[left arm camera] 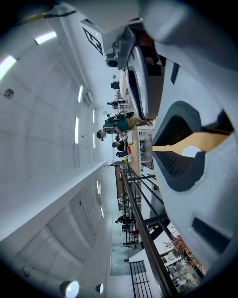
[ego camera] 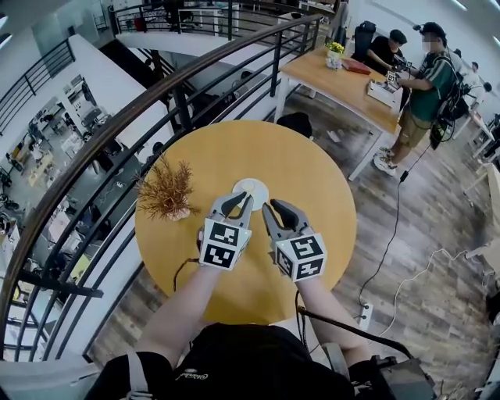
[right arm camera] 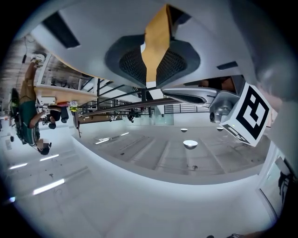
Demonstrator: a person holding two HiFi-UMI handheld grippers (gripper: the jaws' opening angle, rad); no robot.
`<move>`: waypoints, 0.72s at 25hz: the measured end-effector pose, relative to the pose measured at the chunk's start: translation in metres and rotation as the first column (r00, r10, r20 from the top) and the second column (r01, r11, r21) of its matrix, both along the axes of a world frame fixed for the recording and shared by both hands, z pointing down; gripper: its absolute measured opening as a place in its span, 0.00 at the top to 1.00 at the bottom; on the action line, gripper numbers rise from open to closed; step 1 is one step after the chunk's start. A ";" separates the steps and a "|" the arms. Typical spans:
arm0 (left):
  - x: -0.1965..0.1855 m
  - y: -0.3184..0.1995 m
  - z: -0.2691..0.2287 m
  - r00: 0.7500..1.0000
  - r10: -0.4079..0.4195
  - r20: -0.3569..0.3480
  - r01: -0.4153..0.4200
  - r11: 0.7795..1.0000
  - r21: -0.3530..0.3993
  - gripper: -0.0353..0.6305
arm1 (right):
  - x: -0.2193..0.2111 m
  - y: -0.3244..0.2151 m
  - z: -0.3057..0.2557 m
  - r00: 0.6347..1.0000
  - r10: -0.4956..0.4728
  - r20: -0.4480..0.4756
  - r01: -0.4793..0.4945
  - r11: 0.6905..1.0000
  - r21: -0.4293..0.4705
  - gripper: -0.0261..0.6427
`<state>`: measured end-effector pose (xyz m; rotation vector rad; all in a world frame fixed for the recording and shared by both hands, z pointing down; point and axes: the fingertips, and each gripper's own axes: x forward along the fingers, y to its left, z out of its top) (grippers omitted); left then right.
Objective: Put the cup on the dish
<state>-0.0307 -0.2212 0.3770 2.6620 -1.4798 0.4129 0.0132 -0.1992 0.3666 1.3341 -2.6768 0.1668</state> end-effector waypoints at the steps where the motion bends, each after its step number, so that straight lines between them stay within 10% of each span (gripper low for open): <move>1: 0.001 0.002 -0.004 1.000 0.004 -0.007 -0.004 1.000 0.006 0.89 | -0.002 0.000 -0.004 1.000 -0.001 0.002 0.001 1.000 0.006 0.86; 18: -0.004 0.015 -0.019 1.000 0.013 -0.024 -0.012 0.999 0.037 0.91 | -0.001 0.005 -0.019 1.000 0.022 0.006 -0.022 0.999 0.031 0.91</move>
